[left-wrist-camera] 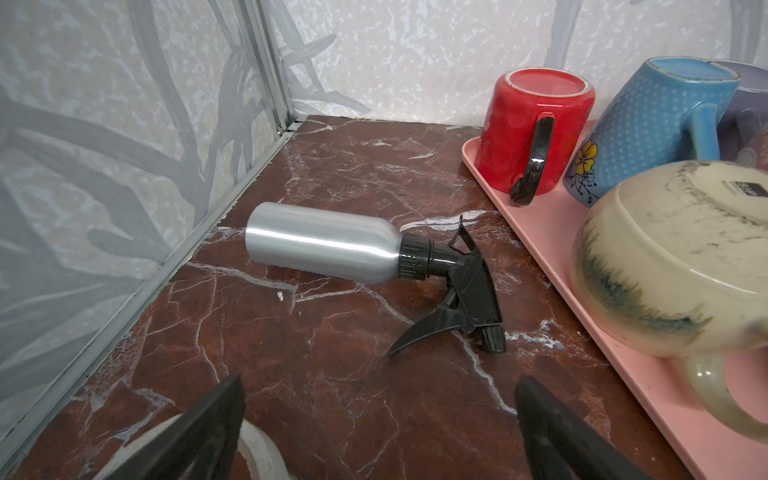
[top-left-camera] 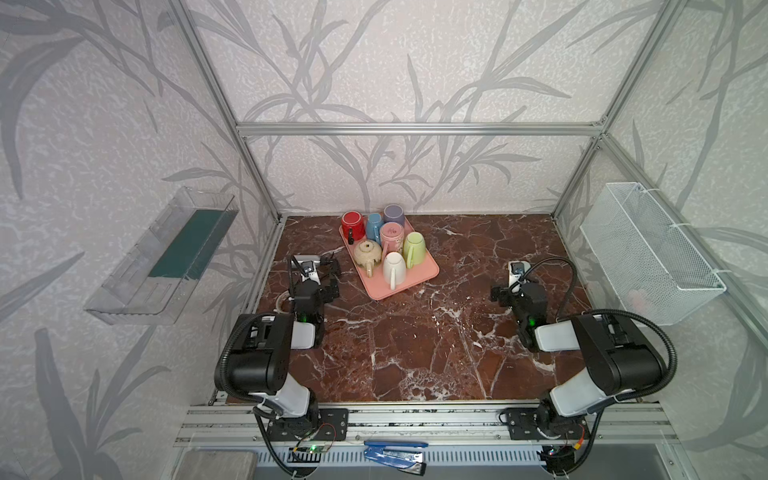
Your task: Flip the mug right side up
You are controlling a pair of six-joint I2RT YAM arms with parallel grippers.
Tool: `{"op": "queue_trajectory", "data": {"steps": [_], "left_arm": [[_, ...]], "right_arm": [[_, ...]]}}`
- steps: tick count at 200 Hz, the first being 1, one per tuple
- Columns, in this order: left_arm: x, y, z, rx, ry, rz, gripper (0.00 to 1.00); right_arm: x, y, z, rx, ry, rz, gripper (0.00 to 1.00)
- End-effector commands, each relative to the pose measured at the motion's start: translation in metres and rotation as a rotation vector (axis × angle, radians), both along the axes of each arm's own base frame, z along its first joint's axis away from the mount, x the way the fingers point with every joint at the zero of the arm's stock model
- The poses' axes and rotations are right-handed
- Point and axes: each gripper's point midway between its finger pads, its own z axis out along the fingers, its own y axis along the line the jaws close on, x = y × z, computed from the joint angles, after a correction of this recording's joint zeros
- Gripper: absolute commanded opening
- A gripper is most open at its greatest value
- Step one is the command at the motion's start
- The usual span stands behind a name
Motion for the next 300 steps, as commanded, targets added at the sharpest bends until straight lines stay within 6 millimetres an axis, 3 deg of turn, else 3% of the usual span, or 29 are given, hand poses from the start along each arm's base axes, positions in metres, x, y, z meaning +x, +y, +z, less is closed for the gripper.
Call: {"op": "queue_trajectory", "data": {"steps": [1,215,280,300], "left_arm": [[0.002,-0.001,0.005,0.016,-0.010,-0.014,0.99],[0.001,-0.006,0.006,0.026,-0.021,-0.034,0.99],[0.001,0.002,0.004,0.009,-0.001,0.003,0.99],[0.003,0.000,0.007,0.005,0.015,-0.012,0.99]], "right_arm": [[0.004,0.002,0.006,0.001,-0.021,0.006,0.99],[0.004,0.003,0.006,0.002,-0.021,0.006,0.99],[0.005,0.001,0.004,0.015,-0.011,0.007,0.99],[-0.002,-0.013,0.020,0.008,-0.058,-0.088,0.99]]}}
